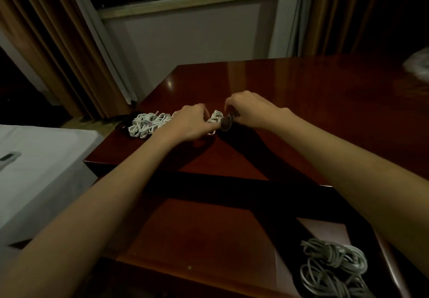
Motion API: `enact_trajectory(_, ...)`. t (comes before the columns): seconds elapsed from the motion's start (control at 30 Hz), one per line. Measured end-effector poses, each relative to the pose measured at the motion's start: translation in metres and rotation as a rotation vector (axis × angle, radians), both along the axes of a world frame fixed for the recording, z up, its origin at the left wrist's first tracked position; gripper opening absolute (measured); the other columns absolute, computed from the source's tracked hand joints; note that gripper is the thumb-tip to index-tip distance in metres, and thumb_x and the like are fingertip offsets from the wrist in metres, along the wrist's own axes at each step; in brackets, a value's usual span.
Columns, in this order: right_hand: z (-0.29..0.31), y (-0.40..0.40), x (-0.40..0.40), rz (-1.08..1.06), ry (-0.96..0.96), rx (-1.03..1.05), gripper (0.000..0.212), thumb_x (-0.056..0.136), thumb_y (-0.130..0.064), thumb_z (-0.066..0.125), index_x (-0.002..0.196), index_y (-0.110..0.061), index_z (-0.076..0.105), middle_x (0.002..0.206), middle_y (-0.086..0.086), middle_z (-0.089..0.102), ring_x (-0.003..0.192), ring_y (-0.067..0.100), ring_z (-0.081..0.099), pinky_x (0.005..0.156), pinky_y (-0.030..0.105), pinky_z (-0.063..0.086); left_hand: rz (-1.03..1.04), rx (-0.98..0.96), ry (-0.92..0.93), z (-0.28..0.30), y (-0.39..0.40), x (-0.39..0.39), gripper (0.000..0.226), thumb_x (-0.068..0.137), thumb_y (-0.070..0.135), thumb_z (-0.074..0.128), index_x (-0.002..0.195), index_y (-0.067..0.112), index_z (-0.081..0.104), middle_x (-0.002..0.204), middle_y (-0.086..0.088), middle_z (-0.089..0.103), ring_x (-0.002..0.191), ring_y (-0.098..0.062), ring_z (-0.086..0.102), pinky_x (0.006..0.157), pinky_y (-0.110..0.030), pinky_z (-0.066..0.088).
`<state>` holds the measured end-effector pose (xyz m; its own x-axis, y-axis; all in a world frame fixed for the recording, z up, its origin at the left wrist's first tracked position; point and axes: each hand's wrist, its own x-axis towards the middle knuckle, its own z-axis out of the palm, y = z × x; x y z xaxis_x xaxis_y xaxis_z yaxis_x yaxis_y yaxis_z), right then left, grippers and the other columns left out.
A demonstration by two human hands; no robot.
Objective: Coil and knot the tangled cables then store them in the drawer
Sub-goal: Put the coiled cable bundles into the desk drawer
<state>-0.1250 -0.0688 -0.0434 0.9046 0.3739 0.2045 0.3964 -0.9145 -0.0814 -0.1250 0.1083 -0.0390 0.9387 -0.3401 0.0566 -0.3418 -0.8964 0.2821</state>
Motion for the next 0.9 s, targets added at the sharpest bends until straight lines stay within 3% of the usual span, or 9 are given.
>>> enact_trajectory(0.13, 0.005, -0.011, 0.0, 0.022, 0.048, 0.004, 0.023, 0.087, -0.01, 0.066, 0.111, -0.01, 0.066, 0.112, 0.008, 0.062, 0.099, 0.022, 0.06, 0.082, 0.038, 0.055, -0.007, -0.024, 0.007, -0.001, -0.006, 0.005, 0.029, 0.092, 0.037, 0.063, 0.102, 0.012, 0.072, 0.099, -0.01, 0.071, 0.094, -0.023, 0.065, 0.073, -0.029, 0.043)
enact_trajectory(0.23, 0.006, -0.016, -0.002, 0.02, 0.058, -0.006, 0.029, 0.086, -0.007, 0.067, 0.115, -0.011, 0.065, 0.117, 0.007, 0.06, 0.103, 0.022, 0.059, 0.085, 0.037, 0.054, -0.017, -0.063, 0.025, -0.001, -0.008, 0.008, 0.016, 0.085, 0.022, 0.071, 0.098, 0.014, 0.071, 0.093, -0.006, 0.069, 0.08, -0.017, 0.065, 0.063, -0.024, 0.046)
enact_trajectory(0.33, 0.004, -0.018, -0.006, 0.018, 0.086, 0.001, 0.031, 0.088, -0.007, 0.065, 0.118, -0.011, 0.06, 0.114, 0.009, 0.065, 0.103, 0.024, 0.063, 0.086, 0.041, 0.055, -0.049, -0.123, 0.069, 0.0, -0.009, 0.009, 0.019, 0.082, 0.018, 0.075, 0.099, 0.013, 0.069, 0.088, -0.002, 0.066, 0.067, -0.005, 0.058, 0.05, -0.014, 0.043)
enact_trajectory(0.57, 0.002, -0.033, -0.02, 0.018, 0.079, 0.062, 0.027, 0.086, -0.016, 0.07, 0.11, -0.012, 0.061, 0.106, 0.004, 0.064, 0.095, 0.019, 0.062, 0.081, 0.036, 0.055, -0.106, -0.177, 0.063, -0.005, -0.011, 0.009, 0.034, 0.081, 0.018, 0.078, 0.112, 0.008, 0.067, 0.1, -0.004, 0.072, 0.084, -0.007, 0.063, 0.062, -0.01, 0.044)
enact_trajectory(0.77, 0.011, -0.045, -0.048, 0.016, 0.114, 0.105, 0.027, 0.085, -0.021, 0.071, 0.11, -0.012, 0.065, 0.106, 0.002, 0.065, 0.097, 0.015, 0.061, 0.084, 0.035, 0.055, -0.213, -0.131, 0.044, 0.007, -0.018, -0.004, 0.025, 0.082, 0.019, 0.075, 0.106, 0.014, 0.073, 0.097, -0.001, 0.071, 0.089, -0.008, 0.064, 0.064, -0.01, 0.042)
enact_trajectory(0.9, 0.019, -0.045, -0.083, 0.028, 0.132, 0.152, 0.029, 0.082, -0.029, 0.074, 0.106, -0.015, 0.067, 0.101, -0.003, 0.067, 0.093, 0.009, 0.063, 0.082, 0.031, 0.056, -0.331, -0.077, 0.059, 0.022, -0.016, -0.023, 0.025, 0.084, 0.016, 0.074, 0.108, 0.015, 0.072, 0.103, 0.002, 0.073, 0.097, -0.008, 0.066, 0.083, -0.023, 0.051)
